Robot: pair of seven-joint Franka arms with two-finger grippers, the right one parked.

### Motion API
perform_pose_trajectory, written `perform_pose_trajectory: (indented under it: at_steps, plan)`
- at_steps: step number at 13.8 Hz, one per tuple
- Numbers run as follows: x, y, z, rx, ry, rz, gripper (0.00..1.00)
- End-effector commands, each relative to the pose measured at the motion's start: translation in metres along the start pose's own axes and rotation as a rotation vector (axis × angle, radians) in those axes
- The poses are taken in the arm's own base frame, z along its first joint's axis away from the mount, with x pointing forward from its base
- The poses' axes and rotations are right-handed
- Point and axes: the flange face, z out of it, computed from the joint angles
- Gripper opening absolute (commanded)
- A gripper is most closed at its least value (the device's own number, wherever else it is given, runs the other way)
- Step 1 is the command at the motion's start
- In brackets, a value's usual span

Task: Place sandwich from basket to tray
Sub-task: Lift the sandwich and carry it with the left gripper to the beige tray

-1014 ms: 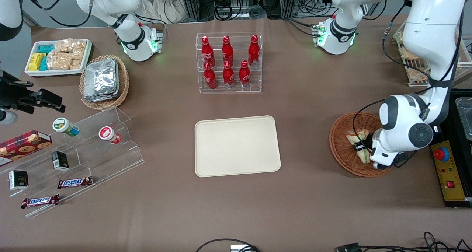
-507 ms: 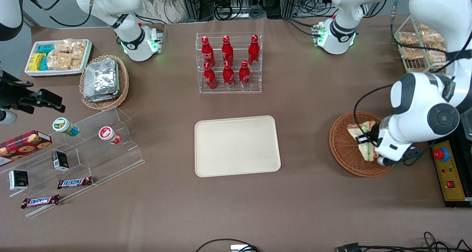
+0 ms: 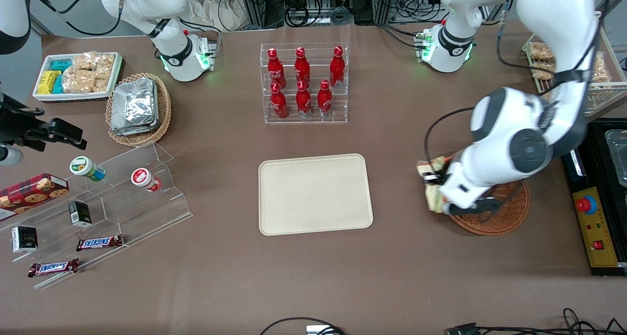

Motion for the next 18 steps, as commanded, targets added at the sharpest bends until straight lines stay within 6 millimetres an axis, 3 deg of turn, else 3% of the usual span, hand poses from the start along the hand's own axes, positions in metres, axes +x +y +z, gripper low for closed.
perform_pose_trajectory:
  at_steps: [1, 7, 9, 12, 16, 18]
  plan:
    - [0.009, 0.046, 0.017, -0.019, -0.017, 0.055, 0.03]
    - [0.010, 0.111, 0.102, -0.038, -0.066, 0.015, 0.05]
    - [0.014, 0.116, 0.128, -0.049, -0.070, 0.015, 0.07]
    - [0.008, 0.140, 0.167, -0.033, -0.051, 0.063, 0.07]
    - [0.011, 0.143, 0.203, -0.017, -0.040, 0.085, 0.08]
    - [0.011, 0.144, 0.209, -0.019, -0.038, 0.088, 0.19]
